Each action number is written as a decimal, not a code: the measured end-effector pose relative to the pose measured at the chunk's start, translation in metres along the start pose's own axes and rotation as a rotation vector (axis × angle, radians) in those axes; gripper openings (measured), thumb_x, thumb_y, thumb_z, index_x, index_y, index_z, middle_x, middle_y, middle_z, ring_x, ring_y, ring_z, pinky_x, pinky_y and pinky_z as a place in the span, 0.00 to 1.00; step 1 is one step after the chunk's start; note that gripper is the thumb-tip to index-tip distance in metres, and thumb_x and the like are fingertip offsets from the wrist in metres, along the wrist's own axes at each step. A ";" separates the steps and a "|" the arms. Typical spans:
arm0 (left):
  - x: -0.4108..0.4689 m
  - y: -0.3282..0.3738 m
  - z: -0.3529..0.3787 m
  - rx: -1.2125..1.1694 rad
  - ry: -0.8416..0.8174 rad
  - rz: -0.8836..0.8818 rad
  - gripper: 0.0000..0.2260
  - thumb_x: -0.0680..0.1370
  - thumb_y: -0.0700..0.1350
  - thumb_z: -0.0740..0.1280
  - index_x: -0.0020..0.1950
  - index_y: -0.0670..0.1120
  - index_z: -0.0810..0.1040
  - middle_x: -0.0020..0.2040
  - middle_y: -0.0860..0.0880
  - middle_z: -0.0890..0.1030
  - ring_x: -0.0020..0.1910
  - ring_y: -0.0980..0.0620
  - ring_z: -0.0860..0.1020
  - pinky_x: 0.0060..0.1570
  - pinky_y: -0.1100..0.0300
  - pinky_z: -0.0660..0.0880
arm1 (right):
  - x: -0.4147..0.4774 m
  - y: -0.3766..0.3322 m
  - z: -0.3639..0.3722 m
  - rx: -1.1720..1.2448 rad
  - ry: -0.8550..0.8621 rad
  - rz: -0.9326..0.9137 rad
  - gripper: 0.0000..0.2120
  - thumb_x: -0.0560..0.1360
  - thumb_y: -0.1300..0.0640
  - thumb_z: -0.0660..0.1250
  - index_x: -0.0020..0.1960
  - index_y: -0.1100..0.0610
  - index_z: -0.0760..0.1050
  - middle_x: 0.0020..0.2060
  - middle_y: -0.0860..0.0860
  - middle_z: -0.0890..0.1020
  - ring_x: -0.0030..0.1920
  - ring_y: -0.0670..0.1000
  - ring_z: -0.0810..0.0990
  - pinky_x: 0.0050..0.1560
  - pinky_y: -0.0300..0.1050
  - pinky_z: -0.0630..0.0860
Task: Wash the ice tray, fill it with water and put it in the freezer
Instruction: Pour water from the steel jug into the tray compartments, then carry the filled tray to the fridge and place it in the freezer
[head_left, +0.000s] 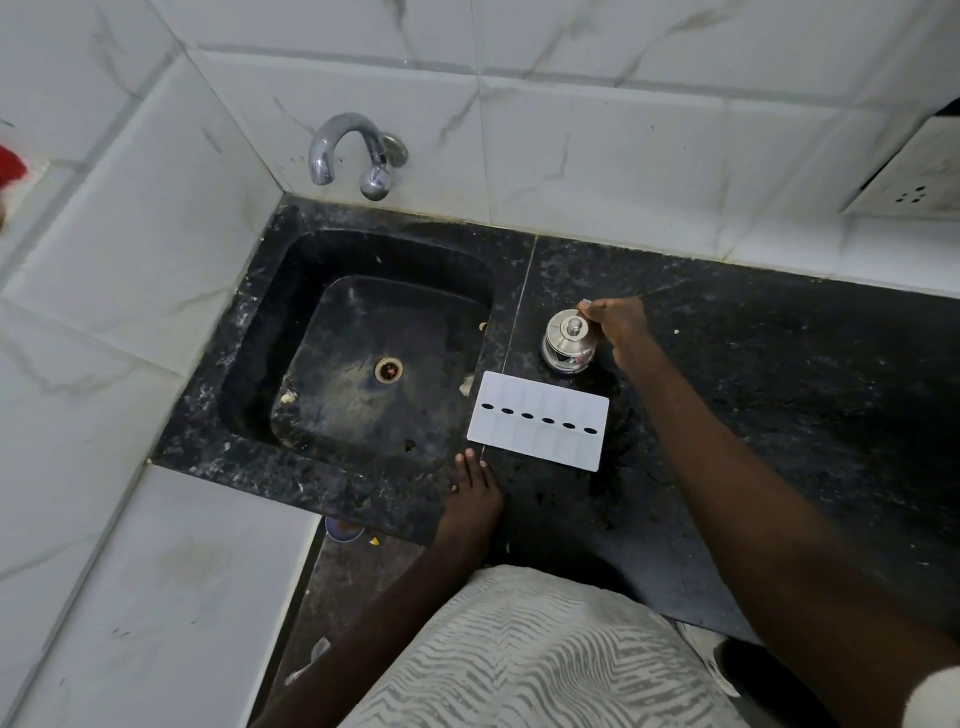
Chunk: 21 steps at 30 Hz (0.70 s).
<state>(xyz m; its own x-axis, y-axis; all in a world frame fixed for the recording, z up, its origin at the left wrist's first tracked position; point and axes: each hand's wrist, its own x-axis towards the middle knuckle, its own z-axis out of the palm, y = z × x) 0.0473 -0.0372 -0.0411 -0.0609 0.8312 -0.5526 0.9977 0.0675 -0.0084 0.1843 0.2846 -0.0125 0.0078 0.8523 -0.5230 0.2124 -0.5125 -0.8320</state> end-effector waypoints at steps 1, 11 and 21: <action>0.000 0.000 0.000 0.009 0.005 0.003 0.26 0.82 0.25 0.50 0.80 0.28 0.46 0.79 0.25 0.45 0.80 0.26 0.49 0.68 0.37 0.71 | -0.002 0.000 0.000 -0.003 -0.015 -0.018 0.07 0.76 0.66 0.75 0.51 0.71 0.84 0.34 0.50 0.86 0.31 0.42 0.81 0.43 0.40 0.82; 0.001 -0.016 -0.003 -0.114 -0.099 0.042 0.32 0.82 0.32 0.60 0.82 0.33 0.47 0.82 0.31 0.42 0.82 0.31 0.46 0.71 0.39 0.71 | -0.052 0.051 -0.014 -0.218 0.258 -0.262 0.11 0.82 0.53 0.68 0.48 0.59 0.84 0.41 0.54 0.83 0.43 0.48 0.77 0.44 0.43 0.67; 0.043 -0.061 -0.058 -0.811 0.291 -0.290 0.10 0.83 0.48 0.65 0.54 0.41 0.78 0.53 0.39 0.84 0.54 0.38 0.81 0.46 0.55 0.67 | -0.134 0.138 -0.027 -0.514 0.292 -0.182 0.13 0.81 0.62 0.68 0.63 0.63 0.81 0.54 0.65 0.82 0.56 0.64 0.79 0.57 0.52 0.71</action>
<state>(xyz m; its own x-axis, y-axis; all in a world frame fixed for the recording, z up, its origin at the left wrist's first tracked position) -0.0180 0.0265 -0.0164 -0.4219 0.8200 -0.3867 0.6211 0.5721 0.5356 0.2387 0.1024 -0.0527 0.1789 0.9519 -0.2487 0.6784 -0.3024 -0.6696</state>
